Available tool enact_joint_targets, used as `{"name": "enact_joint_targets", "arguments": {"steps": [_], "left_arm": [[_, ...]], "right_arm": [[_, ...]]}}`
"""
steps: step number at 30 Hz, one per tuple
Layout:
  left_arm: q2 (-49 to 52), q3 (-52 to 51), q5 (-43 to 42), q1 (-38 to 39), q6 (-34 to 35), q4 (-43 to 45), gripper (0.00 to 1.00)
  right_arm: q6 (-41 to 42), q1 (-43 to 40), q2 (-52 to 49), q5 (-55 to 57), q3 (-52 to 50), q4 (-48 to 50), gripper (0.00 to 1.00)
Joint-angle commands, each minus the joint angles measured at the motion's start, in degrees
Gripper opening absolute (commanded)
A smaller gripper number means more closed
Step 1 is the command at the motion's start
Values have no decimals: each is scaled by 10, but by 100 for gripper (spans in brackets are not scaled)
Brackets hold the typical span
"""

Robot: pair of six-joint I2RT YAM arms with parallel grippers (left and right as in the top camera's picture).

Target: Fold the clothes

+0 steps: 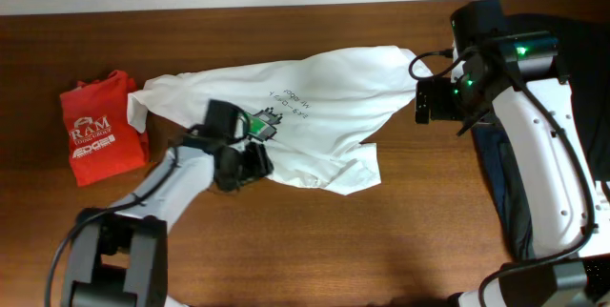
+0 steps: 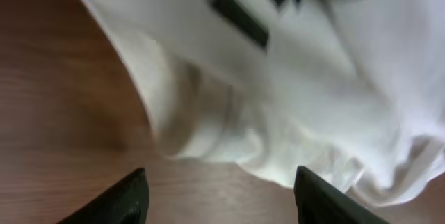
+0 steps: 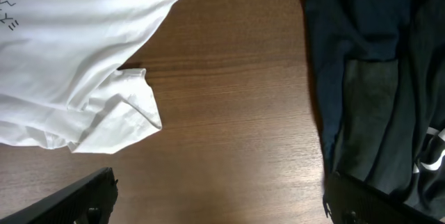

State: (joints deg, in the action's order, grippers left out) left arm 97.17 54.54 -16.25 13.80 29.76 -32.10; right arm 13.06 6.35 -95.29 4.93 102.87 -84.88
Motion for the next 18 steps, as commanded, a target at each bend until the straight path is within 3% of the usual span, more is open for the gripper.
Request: {"name": "enact_joint_targets", "arguments": {"steps": [1,5,8,15,17,18], "left_arm": [[-6,-24,62,31,-5,33,66],[-5,-24,101,49,-5,62,66],[-5,-24,101,49,-5,70,57],[31,-24,90,49,-5,73,54],[38,-24,90,49,-6,68,22],[38,-24,91,49,-6,65,13]], "right_arm": [[1,-1,7,7,5,0,99],[1,-1,7,7,5,-3,99],[1,-1,7,7,5,-3,99],[1,-1,7,7,5,-3,99],[1,-1,7,7,5,-4,99],[1,-1,7,7,5,-4,99]]}}
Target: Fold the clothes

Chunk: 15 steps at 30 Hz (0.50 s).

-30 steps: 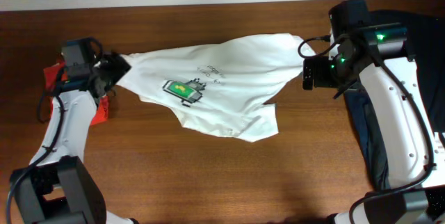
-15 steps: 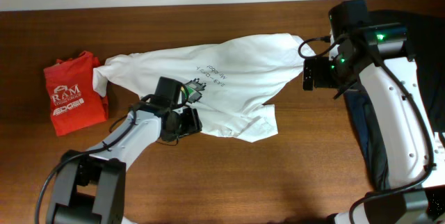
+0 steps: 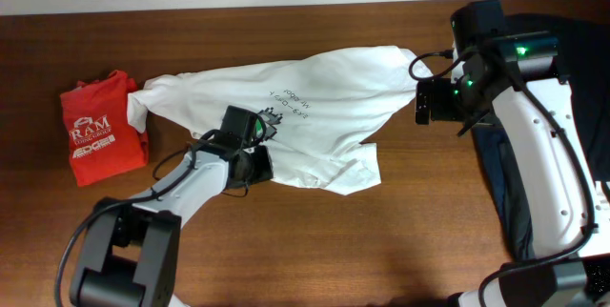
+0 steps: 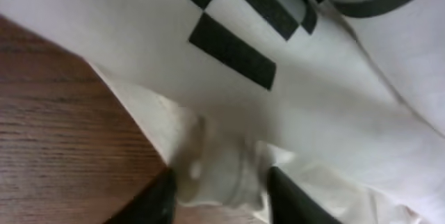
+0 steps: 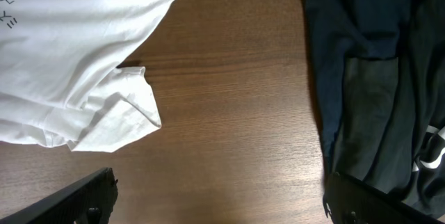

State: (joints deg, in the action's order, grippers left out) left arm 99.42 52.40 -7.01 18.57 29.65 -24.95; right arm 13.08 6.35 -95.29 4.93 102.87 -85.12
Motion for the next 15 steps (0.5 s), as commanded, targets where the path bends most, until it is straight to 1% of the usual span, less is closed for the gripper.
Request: {"name": "enact_joint_targets", "arguments": {"steps": [1,3,4,7,8,9,10,11,12,13,14,15], "left_arm": [[15,-2,2,0,-12,-13,1],[11,5,32,-10,-13,-66,0],[2,16,68,-29,-13,-121,0],[-38,63,192,-121,-13,-261,0],[-50,74,206,-151,-13,-278,0],[-62,83,203,-181,-13,-281,0],[-75,89,177,-214,-13,-267,8],[-78,89,139,-229,-15,-252,35],[-77,89,101,-233,-30,-243,50],[-76,89,67,-231,-46,-241,87],[-76,89,51,-231,-54,-251,99],[-76,89,18,-231,-58,-279,99]], "right_arm": [[1,-1,7,7,5,-2,99],[1,-1,7,7,5,-2,99],[1,-1,7,8,5,-2,99],[1,-1,7,10,5,-2,99],[1,-1,7,9,5,-1,99],[1,-1,7,9,5,-1,99],[1,-1,7,9,5,-1,99],[1,-1,6,9,5,-1,99],[1,-1,6,9,5,-2,99],[1,-1,6,9,5,-2,99],[1,-1,6,9,5,-2,99],[1,-1,6,9,5,-2,99]]}}
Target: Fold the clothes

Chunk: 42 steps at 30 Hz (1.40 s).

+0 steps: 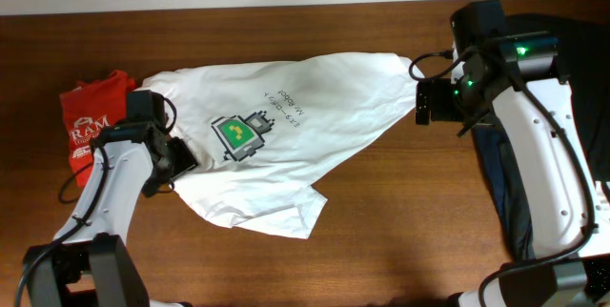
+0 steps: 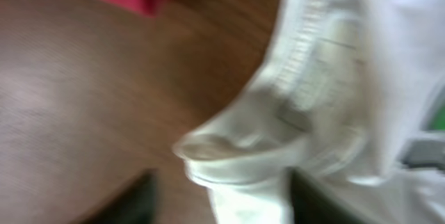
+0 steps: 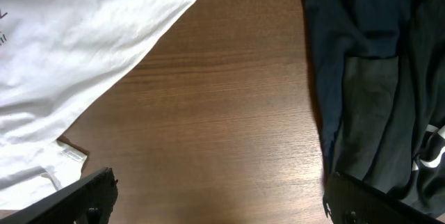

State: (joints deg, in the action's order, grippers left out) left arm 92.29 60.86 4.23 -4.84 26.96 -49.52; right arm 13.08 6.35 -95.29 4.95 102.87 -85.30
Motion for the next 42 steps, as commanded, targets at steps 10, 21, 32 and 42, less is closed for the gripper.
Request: {"name": "enact_joint_targets", "arguments": {"steps": [10,21,32,42], "left_arm": [[-5,-107,-259,112,64,-50,99],[-5,-151,-195,143,140,75,74],[-5,-151,-209,190,139,28,62],[-5,-151,-150,190,140,66,9]], "right_arm": [[1,-1,6,9,5,-5,99],[1,-1,6,9,5,-9,99],[1,-1,6,9,5,-9,99],[1,-1,6,9,5,-11,99]]}}
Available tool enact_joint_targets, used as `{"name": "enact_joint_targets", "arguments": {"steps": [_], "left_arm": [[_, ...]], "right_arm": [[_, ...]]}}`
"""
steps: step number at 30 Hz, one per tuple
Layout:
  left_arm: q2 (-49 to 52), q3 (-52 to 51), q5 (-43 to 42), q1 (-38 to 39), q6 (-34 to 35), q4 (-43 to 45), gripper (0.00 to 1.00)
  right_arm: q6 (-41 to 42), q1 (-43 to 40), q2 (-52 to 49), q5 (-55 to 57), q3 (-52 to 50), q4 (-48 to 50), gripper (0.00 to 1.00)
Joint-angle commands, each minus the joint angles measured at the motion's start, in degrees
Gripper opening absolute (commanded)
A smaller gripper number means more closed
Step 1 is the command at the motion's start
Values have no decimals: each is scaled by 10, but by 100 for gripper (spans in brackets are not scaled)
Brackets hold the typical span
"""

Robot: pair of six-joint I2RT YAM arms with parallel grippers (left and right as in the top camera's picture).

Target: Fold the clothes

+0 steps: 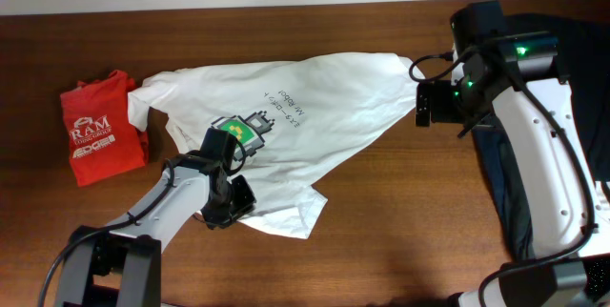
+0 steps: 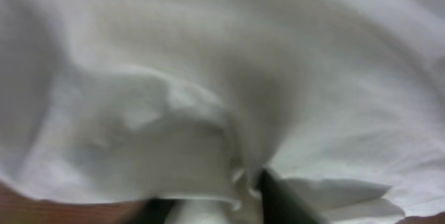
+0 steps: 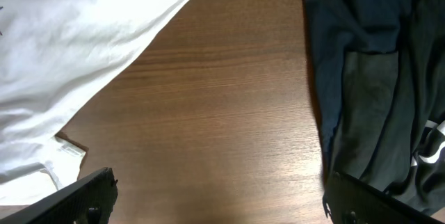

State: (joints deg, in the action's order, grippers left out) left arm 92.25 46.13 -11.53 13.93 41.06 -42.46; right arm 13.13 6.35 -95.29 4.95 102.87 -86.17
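Observation:
A white T-shirt (image 1: 315,97) with a green robot print (image 1: 238,128) lies spread across the brown table (image 1: 400,240). My left gripper (image 1: 227,202) sits at the shirt's lower hem. In the left wrist view white cloth (image 2: 208,78) fills the frame, and a bunched fold lies between the fingers of the left gripper (image 2: 215,206), which is shut on it. My right gripper (image 1: 429,102) hovers at the shirt's right tip. It is wide open (image 3: 219,200) over bare wood, with the shirt's edge (image 3: 69,43) to its left.
A folded red shirt (image 1: 100,128) with white lettering lies at the table's left end, touching the white shirt's sleeve. Dark navy clothes (image 3: 375,78) are heaped at the right edge (image 1: 581,30), partly under the right arm.
My left gripper was at the shirt's left edge near the red shirt. It is now at the lower hem below the print, with cloth in its jaws. The right arm has not moved.
First my left gripper stood open over the shirt's lower edge, the print hidden under it. Then it was shut on a fold there. Later it was far left by the red shirt, with the shirt flatter and the print showing. Now it grips the lower hem.

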Motion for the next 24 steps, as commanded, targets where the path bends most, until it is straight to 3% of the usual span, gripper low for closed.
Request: {"name": "enact_joint_targets", "arguments": {"steps": [1,4,8,13,18,24], "left_arm": [[-5,-3,3,2,-2,-12,0],[-7,-3,-11,-5,-46,-50,0],[-41,34,35,-119,-154,-141,0],[-78,76,43,-268,-160,-166,0],[-80,75,28,-278,-181,-170,0],[-80,75,28,-275,-183,-170,0]], "right_arm": [[0,-1,6,9,5,-3,99],[0,-1,0,9,2,-5,99],[10,-1,-19,8,-26,-2,99],[14,-1,-26,-58,-96,59,99],[44,-1,-26,-122,-264,199,97],[95,-1,-26,-68,-434,469,81]]}}
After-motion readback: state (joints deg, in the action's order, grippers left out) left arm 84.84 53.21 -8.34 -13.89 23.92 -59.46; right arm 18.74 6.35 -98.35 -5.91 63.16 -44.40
